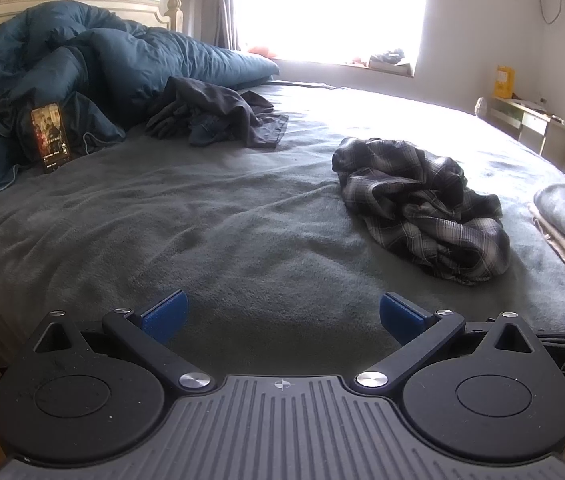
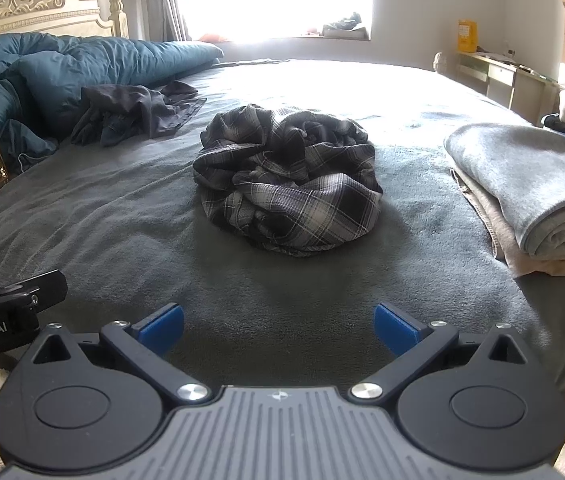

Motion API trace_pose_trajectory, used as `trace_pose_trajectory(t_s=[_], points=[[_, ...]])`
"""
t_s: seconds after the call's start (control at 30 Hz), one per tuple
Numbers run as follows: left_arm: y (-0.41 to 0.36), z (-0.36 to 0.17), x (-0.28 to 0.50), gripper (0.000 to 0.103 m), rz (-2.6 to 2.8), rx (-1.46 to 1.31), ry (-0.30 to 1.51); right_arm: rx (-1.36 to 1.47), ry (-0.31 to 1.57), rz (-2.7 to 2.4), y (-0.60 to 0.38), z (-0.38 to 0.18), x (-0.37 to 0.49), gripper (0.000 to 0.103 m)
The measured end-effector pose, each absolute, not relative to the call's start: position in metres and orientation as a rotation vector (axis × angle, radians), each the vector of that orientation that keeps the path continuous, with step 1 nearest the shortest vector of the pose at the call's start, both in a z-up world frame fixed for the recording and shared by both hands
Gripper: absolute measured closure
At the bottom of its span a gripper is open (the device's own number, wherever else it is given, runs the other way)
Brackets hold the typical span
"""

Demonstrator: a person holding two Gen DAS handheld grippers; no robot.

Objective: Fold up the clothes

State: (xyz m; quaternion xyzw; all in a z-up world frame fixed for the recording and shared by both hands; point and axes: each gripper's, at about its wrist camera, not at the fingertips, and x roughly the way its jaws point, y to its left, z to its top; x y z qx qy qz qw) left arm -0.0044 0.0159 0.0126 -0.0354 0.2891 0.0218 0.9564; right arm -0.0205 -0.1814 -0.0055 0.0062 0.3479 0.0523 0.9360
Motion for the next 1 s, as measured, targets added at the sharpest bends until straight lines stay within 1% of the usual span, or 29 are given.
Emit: trace_pose_trajectory(t_s=[0.47,0.7,1.0], points=[[0.023,0.006,0.004,0.000,0.025,-0.111,0.586,0.053,0.693,0.088,-0.192,-0.008,-0.015,0.000],[0.023,-0.003,0.013,0.000,-0.004,-0.122,0.595,0.059,0.693,0.081,-0.200,-0.021,-0.007,0.000],[0.026,-0.022,0.037,0.000,-0.060,-0.188,0.634,0.032,0.630,0.086,-0.212,-0.038,-0.003,0.000]])
